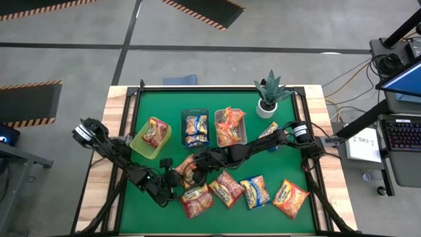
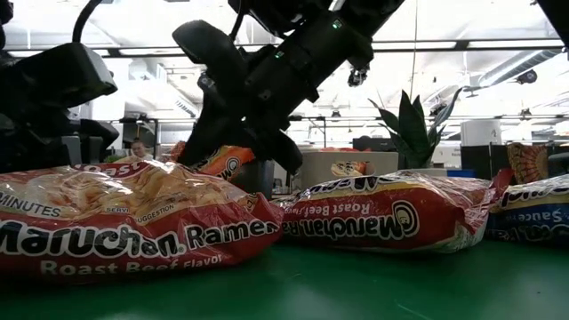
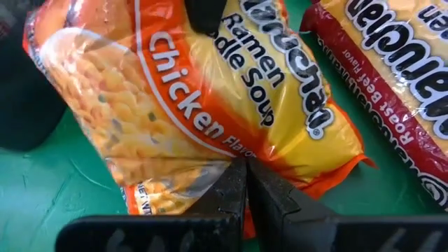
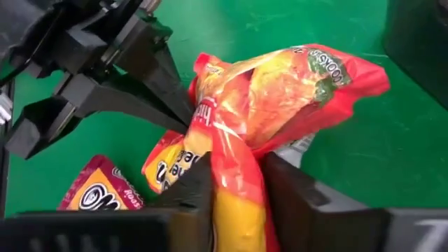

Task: Sort Maruchan noodles
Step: Put the orange noodle pack into the gray bin

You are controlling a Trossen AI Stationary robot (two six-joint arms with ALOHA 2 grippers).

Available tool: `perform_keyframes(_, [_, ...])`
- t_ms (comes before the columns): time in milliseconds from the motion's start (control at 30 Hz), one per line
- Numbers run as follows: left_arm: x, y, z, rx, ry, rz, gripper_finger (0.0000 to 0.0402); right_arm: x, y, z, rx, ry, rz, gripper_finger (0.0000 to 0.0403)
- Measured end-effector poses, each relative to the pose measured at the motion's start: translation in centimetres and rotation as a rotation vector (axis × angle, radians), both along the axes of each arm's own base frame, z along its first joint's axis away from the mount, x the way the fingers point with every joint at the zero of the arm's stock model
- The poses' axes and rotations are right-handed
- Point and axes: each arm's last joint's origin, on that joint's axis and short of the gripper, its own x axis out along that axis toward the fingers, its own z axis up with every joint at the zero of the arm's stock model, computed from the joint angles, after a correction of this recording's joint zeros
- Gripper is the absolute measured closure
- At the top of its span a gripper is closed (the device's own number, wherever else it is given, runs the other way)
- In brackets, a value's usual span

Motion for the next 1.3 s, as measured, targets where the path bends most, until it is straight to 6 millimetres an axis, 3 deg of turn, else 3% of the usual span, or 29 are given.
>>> perform_keyframes(100, [0.0,-0.4,0.4,-0.002,-0.005,-0.010,0.0402,-0.2,0.1,0.6,-0.023,-0.002,0.033,0.0347])
perform_keyframes(267, [0.0,-1.1,2.4,0.018,0.018,-0.041,0.0402,-0.9,0.0,2.1,-0.065,0.002,0.075,0.0359])
perform_keyframes(533, [0.6,-1.6,8.0,0.109,-0.013,-0.093,0.0402,-2.9,0.1,6.6,-0.153,-0.022,0.154,0.0365])
perform_keyframes(667, [0.9,-1.7,11.1,0.174,-0.106,-0.102,0.0402,-4.8,-0.1,9.0,-0.193,0.006,0.195,0.0389])
perform_keyframes(900, [0.9,-1.1,15.4,0.252,-0.232,-0.083,0.0402,-8.4,-1.0,12.9,-0.244,0.026,0.234,0.0394])
perform_keyframes(1300, [1.6,-0.7,17.3,0.282,-0.295,-0.108,0.0402,-14.6,-2.7,17.6,-0.520,0.113,0.388,0.0394])
